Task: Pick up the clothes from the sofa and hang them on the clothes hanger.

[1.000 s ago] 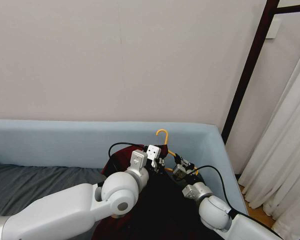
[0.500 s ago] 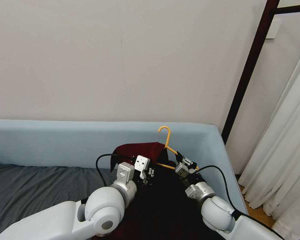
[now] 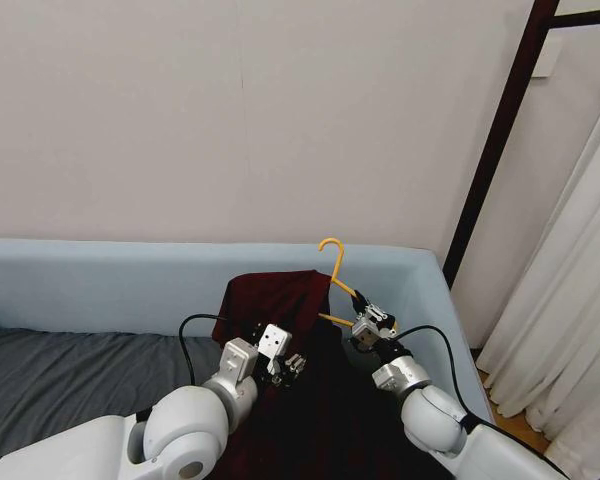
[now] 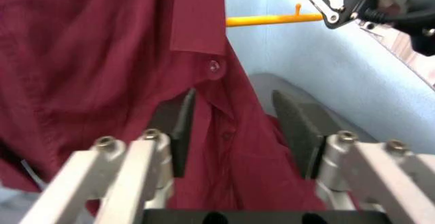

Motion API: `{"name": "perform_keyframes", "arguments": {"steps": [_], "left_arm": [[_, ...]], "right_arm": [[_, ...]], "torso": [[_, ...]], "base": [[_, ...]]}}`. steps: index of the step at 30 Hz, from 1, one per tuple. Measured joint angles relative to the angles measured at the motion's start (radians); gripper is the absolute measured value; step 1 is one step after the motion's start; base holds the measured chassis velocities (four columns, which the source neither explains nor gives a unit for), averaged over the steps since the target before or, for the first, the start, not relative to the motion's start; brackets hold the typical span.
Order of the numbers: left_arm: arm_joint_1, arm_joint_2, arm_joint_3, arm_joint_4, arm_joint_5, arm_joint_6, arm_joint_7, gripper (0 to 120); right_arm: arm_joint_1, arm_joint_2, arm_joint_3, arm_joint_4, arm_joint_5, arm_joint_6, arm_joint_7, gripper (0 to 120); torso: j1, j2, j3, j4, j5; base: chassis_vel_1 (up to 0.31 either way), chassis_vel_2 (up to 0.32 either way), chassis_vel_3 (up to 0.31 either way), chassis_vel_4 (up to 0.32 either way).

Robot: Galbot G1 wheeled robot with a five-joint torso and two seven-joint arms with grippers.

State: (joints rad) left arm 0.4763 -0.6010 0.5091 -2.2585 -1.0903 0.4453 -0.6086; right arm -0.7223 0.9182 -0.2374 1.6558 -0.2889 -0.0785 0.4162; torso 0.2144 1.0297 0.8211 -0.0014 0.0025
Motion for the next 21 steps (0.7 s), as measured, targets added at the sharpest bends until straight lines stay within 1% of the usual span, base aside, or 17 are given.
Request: {"name": "perform_keyframes", "arguments": {"steps": [1, 5, 6, 7, 10, 11, 12, 13, 14, 15, 16, 17, 18, 19, 21], "left_arm": [[0.000, 0.000, 0.000, 0.000, 0.000, 0.000, 0.000, 53], [0.034, 0.068, -0.072, -0.040, 0.054, -0.061, 0.071, 72], [0.034, 0.068, -0.072, -0.040, 0.054, -0.061, 0.071, 72], [0.033, 0.085, -0.089, -0.045, 0.061, -0.077, 0.089, 77], [-0.003, 0.164, -0.150, -0.024, 0.069, -0.154, 0.217, 90], [-0.003, 0.164, -0.150, -0.024, 0.069, -0.154, 0.217, 90], [-0.017, 0.189, -0.161, -0.004, 0.070, -0.181, 0.265, 94], [-0.028, 0.218, -0.172, 0.030, 0.070, -0.230, 0.320, 98], [-0.028, 0.218, -0.172, 0.030, 0.070, -0.230, 0.320, 98], [-0.032, 0.240, -0.177, 0.066, 0.070, -0.276, 0.363, 102], [-0.043, 0.254, -0.177, 0.117, 0.069, -0.316, 0.421, 105], [-0.059, 0.260, -0.174, 0.174, 0.065, -0.349, 0.496, 108], [-0.070, 0.261, -0.166, 0.210, 0.062, -0.367, 0.536, 109], [-0.070, 0.261, -0.166, 0.210, 0.062, -0.367, 0.536, 109], [-0.116, 0.261, -0.134, 0.291, 0.048, -0.400, 0.631, 112]], "right_arm": [[0.000, 0.000, 0.000, 0.000, 0.000, 0.000, 0.000, 4], [-0.022, 0.022, 0.030, -0.047, -0.104, 0.084, 0.022, 4], [-0.022, 0.022, 0.030, -0.047, -0.104, 0.084, 0.022, 4], [-0.027, 0.027, 0.035, -0.053, -0.116, 0.093, 0.025, 4], [-0.036, 0.041, 0.049, -0.073, -0.166, 0.124, 0.031, 4], [-0.036, 0.041, 0.049, -0.073, -0.166, 0.124, 0.031, 4], [-0.037, 0.045, 0.050, -0.077, -0.177, 0.130, 0.032, 4], [-0.034, 0.052, 0.048, -0.083, -0.190, 0.136, 0.033, 4], [-0.034, 0.052, 0.048, -0.083, -0.190, 0.136, 0.033, 4], [-0.027, 0.060, 0.045, -0.089, -0.202, 0.143, 0.033, 4], [-0.022, 0.066, 0.043, -0.090, -0.211, 0.148, 0.034, 4], [-0.020, 0.069, 0.040, -0.090, -0.214, 0.149, 0.034, 4], [-0.019, 0.071, 0.040, -0.089, -0.215, 0.149, 0.034, 4], [-0.019, 0.071, 0.040, -0.089, -0.215, 0.149, 0.034, 4], [-0.017, 0.076, 0.037, -0.089, -0.222, 0.151, 0.035, 4]], "torso": [[0.000, 0.000, 0.000, 0.0000, 0.0000], [0.000, 0.000, 0.000, 0.0001, -0.0001], [0.000, 0.000, 0.000, 0.0001, -0.0001], [0.000, 0.000, 0.000, 0.0000, 0.0000], [0.000, 0.000, 0.000, -0.0001, 0.0002], [0.000, 0.000, 0.000, -0.0001, 0.0002], [0.000, 0.000, 0.000, -0.0001, 0.0002], [0.000, 0.000, 0.000, -0.0005, 0.0000], [0.000, 0.000, 0.000, -0.0005, 0.0000], [0.000, 0.000, 0.000, -0.0002, 0.0002], [0.000, 0.000, 0.000, 0.0007, 0.0002], [0.000, 0.000, 0.000, 0.0006, -0.0003], [0.000, 0.000, 0.000, 0.0003, -0.0004], [0.000, 0.000, 0.000, 0.0003, -0.0004], [0.000, 0.000, 0.000, -0.0002, -0.0003]], "base": [[0.000, 0.000, 0.000, 0.000], [0.000, 0.000, 0.000, 0.000], [0.000, 0.000, 0.000, 0.000], [0.000, 0.000, 0.000, 0.000], [0.000, 0.000, 0.000, 0.000], [0.000, 0.000, 0.000, 0.000], [0.000, 0.000, 0.000, 0.000], [0.000, 0.000, 0.000, 0.000], [0.000, 0.000, 0.000, 0.000], [0.000, 0.000, 0.000, 0.000], [0.000, 0.000, 0.000, 0.000], [0.000, 0.000, 0.000, 0.000], [0.000, 0.000, 0.000, 0.000], [0.000, 0.000, 0.000, 0.000], [0.000, 0.000, 0.000, 0.000]]}}
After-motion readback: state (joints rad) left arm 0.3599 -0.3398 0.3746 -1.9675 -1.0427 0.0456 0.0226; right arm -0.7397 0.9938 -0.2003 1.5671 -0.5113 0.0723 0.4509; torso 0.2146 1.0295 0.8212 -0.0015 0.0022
